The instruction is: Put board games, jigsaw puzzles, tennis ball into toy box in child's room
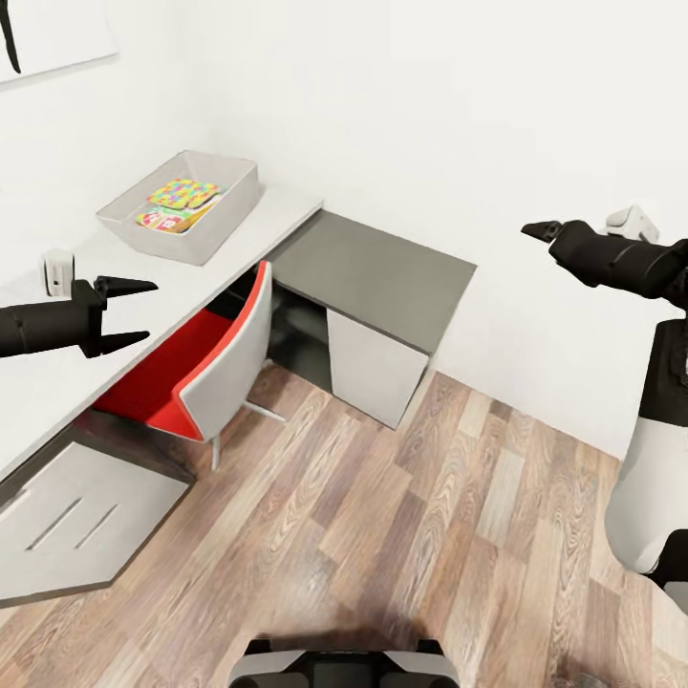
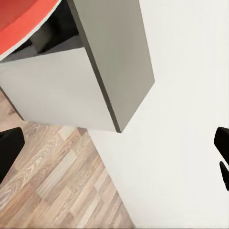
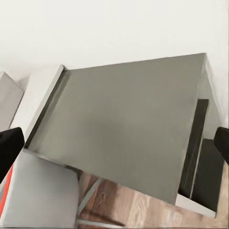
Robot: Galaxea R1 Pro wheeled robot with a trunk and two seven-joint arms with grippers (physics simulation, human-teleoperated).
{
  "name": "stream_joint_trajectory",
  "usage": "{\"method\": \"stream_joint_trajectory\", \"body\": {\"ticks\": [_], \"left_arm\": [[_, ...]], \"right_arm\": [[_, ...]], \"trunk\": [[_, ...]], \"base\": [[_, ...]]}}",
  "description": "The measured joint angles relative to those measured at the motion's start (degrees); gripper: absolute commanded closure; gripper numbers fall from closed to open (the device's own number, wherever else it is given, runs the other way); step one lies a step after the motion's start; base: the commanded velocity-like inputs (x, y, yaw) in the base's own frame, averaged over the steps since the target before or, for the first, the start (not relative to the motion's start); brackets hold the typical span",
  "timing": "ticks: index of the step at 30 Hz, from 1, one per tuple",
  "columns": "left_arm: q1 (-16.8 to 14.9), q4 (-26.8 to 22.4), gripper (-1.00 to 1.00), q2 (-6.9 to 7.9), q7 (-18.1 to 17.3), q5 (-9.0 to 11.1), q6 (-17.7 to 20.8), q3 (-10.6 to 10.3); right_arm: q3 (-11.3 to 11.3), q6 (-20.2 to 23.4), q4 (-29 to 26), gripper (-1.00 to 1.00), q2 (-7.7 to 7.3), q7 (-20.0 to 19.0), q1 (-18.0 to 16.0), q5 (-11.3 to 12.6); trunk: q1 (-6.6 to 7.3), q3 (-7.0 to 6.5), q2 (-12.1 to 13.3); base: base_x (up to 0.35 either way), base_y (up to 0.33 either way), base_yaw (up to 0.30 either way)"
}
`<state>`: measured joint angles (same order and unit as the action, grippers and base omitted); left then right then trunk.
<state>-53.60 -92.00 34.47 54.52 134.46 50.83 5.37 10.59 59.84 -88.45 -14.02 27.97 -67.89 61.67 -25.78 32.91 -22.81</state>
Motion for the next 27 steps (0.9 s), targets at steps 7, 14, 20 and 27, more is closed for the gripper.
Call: {"method": "stream_joint_trajectory", "body": {"ticks": [7,14,20,27], "left_arm": [[0.1,0.0,-1.00,-0.02,0.0,0.0,0.3,-0.1],[0.1,0.0,-1.00,-0.07,-0.1,0.0,0.4,-0.1],[0.1,0.0,-1.00,-0.76,-0.2,0.0,0.6,-0.6],[-0.2,0.0,-1.00,-1.99,-0.5,0.0,1.6,-1.6]], "right_arm": [[-0.1,0.0,0.0,-1.00,-0.04,0.0,1.0,0.0],[-0.1,0.0,0.0,-1.00,-0.11,0.1,2.0,-0.2],[-0.1,0.0,0.4,-1.00,-0.18,0.1,3.0,-0.6],[-0.1,0.0,1.3,-1.00,-1.75,0.1,5.5,-0.7]], "trunk": [[0.02,-0.29,0.0],[0.03,-0.60,0.0],[0.03,-0.87,0.0],[0.03,-1.21,0.0]], "base": [[-0.153,0.000,-0.279],[-0.043,0.000,-0.278],[-0.013,0.000,-0.274],[-0.004,0.000,-0.270]]}}
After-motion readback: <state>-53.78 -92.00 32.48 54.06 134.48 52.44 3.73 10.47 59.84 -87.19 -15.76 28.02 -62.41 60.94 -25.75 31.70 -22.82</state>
